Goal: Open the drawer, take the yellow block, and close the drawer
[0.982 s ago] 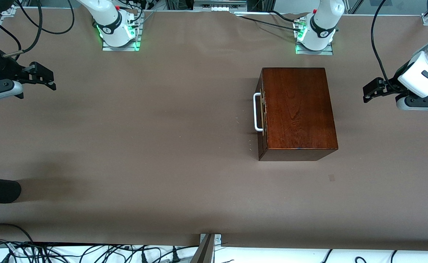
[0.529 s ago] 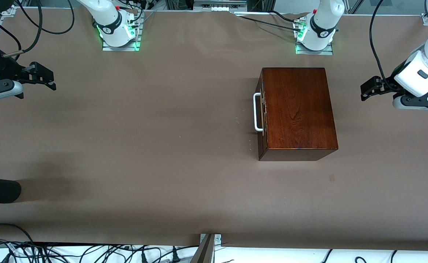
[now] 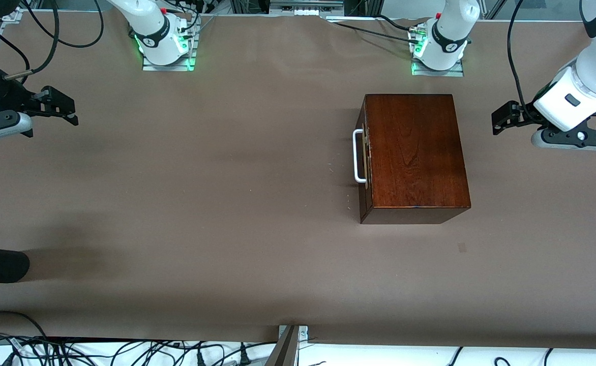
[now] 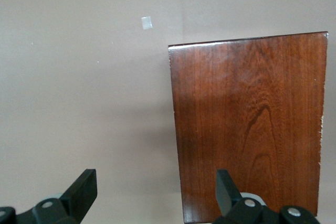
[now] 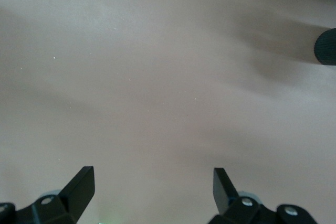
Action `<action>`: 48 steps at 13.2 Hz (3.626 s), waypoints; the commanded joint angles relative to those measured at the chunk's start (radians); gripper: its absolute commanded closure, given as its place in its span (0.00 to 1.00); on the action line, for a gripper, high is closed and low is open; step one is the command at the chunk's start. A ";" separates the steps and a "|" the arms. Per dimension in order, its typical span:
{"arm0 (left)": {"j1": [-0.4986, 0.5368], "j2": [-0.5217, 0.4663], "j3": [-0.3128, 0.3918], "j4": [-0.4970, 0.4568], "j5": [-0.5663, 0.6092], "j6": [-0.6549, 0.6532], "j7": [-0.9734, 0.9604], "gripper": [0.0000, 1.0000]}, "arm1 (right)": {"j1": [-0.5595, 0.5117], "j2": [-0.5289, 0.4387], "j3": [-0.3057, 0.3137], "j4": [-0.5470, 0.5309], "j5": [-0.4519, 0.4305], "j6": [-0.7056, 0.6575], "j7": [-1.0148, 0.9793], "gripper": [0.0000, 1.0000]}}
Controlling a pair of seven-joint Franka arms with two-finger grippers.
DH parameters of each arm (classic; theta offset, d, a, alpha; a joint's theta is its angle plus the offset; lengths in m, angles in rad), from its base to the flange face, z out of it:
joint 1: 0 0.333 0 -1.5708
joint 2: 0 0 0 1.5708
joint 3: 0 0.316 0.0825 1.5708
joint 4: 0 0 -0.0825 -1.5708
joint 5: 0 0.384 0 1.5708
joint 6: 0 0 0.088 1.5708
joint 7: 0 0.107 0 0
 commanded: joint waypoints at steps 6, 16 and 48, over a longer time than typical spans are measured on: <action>0.000 0.052 -0.229 0.023 -0.093 -0.070 -0.130 0.00 | -0.003 0.008 0.002 0.023 0.006 -0.025 -0.004 0.00; -0.168 0.345 -0.389 0.008 0.035 0.195 -0.430 0.00 | -0.003 0.008 0.001 0.023 0.007 -0.026 -0.005 0.00; -0.348 0.617 -0.385 0.023 0.358 0.523 -0.813 0.00 | -0.006 0.008 -0.001 0.022 0.007 -0.030 -0.007 0.00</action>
